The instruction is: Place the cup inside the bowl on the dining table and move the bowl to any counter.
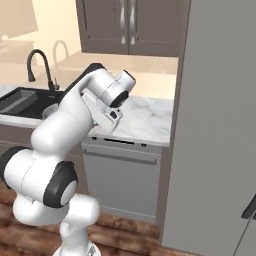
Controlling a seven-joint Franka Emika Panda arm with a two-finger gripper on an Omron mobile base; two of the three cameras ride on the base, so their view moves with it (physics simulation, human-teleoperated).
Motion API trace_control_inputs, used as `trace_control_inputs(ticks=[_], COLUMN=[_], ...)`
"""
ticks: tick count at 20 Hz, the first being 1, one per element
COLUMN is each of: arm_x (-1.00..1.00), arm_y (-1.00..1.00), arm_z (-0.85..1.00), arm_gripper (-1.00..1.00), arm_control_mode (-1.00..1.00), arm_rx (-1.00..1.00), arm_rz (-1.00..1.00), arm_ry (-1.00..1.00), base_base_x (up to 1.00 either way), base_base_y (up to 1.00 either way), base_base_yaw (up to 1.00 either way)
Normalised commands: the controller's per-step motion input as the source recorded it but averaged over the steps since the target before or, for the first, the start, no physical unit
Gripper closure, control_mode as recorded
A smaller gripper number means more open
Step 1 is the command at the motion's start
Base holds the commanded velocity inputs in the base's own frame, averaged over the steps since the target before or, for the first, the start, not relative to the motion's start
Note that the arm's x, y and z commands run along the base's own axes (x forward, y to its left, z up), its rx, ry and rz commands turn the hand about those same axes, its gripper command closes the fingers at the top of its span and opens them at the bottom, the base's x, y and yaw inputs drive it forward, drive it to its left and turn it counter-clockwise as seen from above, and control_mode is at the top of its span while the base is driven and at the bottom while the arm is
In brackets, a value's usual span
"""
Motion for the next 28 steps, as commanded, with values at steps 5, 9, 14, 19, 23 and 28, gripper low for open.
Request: trace_control_inputs(ticks=[5, 9, 14, 19, 23, 28], arm_x=[0.00, 0.00, 0.00, 0.00, 0.00, 0.00], arm_y=[0.00, 0.00, 0.00, 0.00, 0.00, 0.00], arm_z=[0.00, 0.00, 0.00, 0.00, 0.00, 0.00], arm_gripper=[1.00, 1.00, 1.00, 1.00, 1.00, 1.00], arm_control_mode=[1.00, 1.00, 1.00, 1.00, 1.00, 1.00], arm_rx=[0.00, 0.00, 0.00, 0.00, 0.00, 0.00], arm_rz=[0.00, 0.00, 0.00, 0.00, 0.00, 0.00], arm_ry=[0.00, 0.00, 0.00, 0.00, 0.00, 0.00], base_base_x=[0.30, 0.24, 0.24, 0.39, 0.45, 0.47], base_base_y=[0.00, 0.03, 0.26, 0.41, 0.32, 0.13], base_base_yaw=[-0.02, -0.03, -0.07, -0.12, -0.12, -0.09])
